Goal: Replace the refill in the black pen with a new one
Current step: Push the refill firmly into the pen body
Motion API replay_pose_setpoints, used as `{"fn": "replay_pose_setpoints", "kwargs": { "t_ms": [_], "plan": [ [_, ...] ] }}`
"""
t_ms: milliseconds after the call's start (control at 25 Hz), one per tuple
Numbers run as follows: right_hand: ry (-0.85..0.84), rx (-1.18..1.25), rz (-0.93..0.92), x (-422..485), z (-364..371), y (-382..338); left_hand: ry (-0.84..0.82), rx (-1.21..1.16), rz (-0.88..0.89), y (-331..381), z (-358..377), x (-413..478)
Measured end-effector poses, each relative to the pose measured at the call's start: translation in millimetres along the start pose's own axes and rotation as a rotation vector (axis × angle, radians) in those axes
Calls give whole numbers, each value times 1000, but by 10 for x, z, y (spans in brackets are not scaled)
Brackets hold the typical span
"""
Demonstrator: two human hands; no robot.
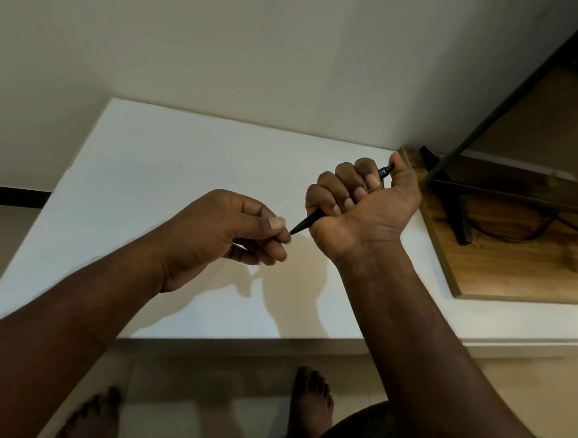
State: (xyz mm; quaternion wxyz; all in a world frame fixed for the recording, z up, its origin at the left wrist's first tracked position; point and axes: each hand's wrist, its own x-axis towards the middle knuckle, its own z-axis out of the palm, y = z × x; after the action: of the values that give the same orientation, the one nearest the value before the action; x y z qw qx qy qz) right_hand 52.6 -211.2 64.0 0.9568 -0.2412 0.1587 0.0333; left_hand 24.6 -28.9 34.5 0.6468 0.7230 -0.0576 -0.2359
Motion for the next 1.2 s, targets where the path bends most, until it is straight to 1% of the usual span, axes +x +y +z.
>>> {"fn": "replay_pose_setpoints", "kwargs": {
  "t_ms": [320, 1200],
  "plan": [
    [-11, -1, 1, 8, 1, -18, -10, -15, -12, 0, 5, 13],
    [21, -5, -2, 5, 12, -9, -34, -8, -13, -4, -13, 19]
  ]
}}
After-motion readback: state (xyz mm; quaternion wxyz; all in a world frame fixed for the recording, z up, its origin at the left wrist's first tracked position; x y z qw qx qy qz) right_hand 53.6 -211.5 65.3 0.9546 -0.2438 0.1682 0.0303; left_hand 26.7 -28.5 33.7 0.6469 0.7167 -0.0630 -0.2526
